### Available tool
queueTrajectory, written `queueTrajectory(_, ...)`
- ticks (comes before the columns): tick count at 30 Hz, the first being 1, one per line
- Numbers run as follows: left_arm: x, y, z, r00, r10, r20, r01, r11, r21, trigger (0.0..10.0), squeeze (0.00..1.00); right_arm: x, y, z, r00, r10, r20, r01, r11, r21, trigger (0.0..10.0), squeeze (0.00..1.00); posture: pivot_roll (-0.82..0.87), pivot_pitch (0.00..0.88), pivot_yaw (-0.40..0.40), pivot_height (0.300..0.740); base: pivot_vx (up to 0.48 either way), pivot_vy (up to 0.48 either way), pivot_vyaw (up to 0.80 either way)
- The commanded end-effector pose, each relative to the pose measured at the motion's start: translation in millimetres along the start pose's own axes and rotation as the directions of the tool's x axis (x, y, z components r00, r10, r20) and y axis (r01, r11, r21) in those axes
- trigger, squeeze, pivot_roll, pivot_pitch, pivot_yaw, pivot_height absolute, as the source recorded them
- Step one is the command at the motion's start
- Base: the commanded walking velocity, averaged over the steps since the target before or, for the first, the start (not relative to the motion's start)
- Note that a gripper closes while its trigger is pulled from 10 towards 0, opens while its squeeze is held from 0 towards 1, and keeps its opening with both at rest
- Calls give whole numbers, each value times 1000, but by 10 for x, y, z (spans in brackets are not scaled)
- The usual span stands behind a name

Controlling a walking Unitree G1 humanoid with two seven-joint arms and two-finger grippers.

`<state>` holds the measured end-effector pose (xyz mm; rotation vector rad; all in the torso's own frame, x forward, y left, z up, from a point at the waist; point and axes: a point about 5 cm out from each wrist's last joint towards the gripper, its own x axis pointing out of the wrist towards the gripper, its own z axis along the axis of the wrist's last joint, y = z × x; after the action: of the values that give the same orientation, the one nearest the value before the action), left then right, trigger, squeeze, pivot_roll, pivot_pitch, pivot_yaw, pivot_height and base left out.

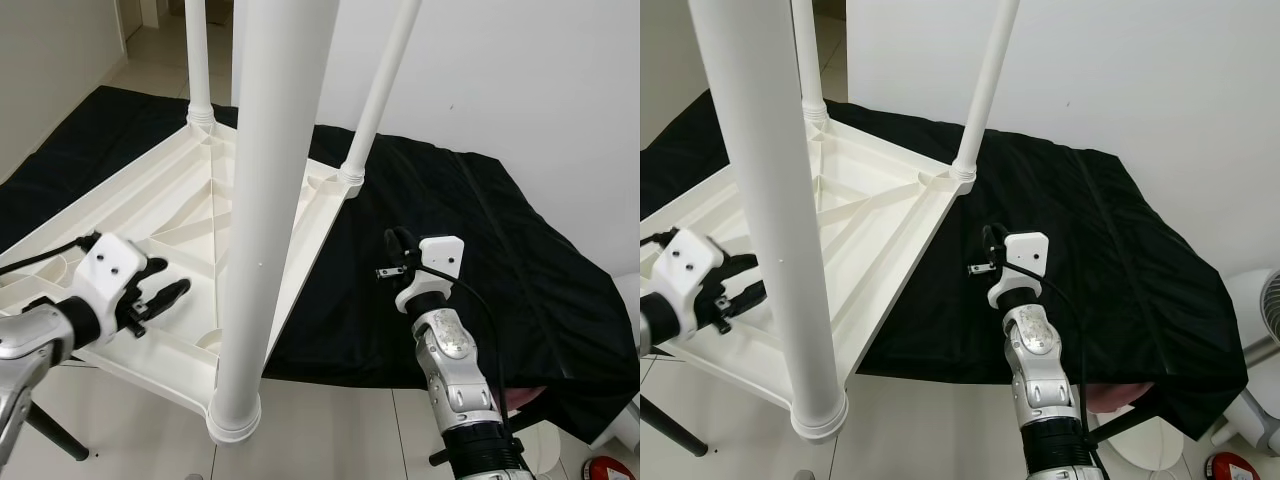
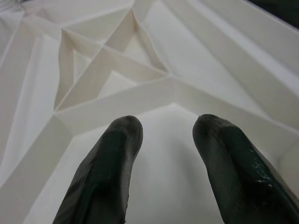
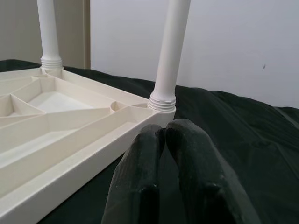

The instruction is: Building children table

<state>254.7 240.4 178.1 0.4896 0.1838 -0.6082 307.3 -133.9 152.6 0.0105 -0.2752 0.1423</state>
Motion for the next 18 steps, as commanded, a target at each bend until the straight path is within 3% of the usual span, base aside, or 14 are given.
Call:
queueTrajectory(1, -4, -61, -17, 998, -63, -8, 63, 998, 18, 10000, 0, -39, -68, -30, 1000, -13, -22, 13, 1000, -15, 10000, 0, 106, 0, -151, 740, 0, 0, 0)
queueTrajectory(5, -76, -63, -7, 994, -112, 7, 112, 993, -23, 10000, 0, -77, -68, -55, 999, -9, -40, 8, 1000, -20, 10000, 0, 113, 0, -157, 740, 0, 0, 0)
queueTrajectory(11, -132, -74, -14, 988, -153, -2, 153, 988, -15, 10000, 0, -102, -50, -73, 999, -1, -54, 0, 1000, -23, 10000, 0, 116, 0, -155, 740, 0, 0, 0)
queueTrajectory(12, -136, -123, -17, 982, -187, 2, 187, 982, -26, 10000, 129, -109, -40, -80, 998, 1, -58, -3, 1000, -24, 10000, 0, 115, 0, -152, 740, 0, 0, 0)
queueTrajectory(13, -134, -159, -19, 977, -214, 12, 215, 976, -44, 10000, 1000, -117, -34, -87, 998, 2, -61, -4, 1000, -26, 10000, 0, 113, 0, -149, 740, 0, 0, 0)
queueTrajectory(18, -176, -159, -60, 967, -256, 1, 256, 966, -17, 10000, 1000, -161, -38, -101, 997, -1, -77, -1, 1000, -30, 10000, 0, 112, 0, -143, 740, 0, 0, 0)
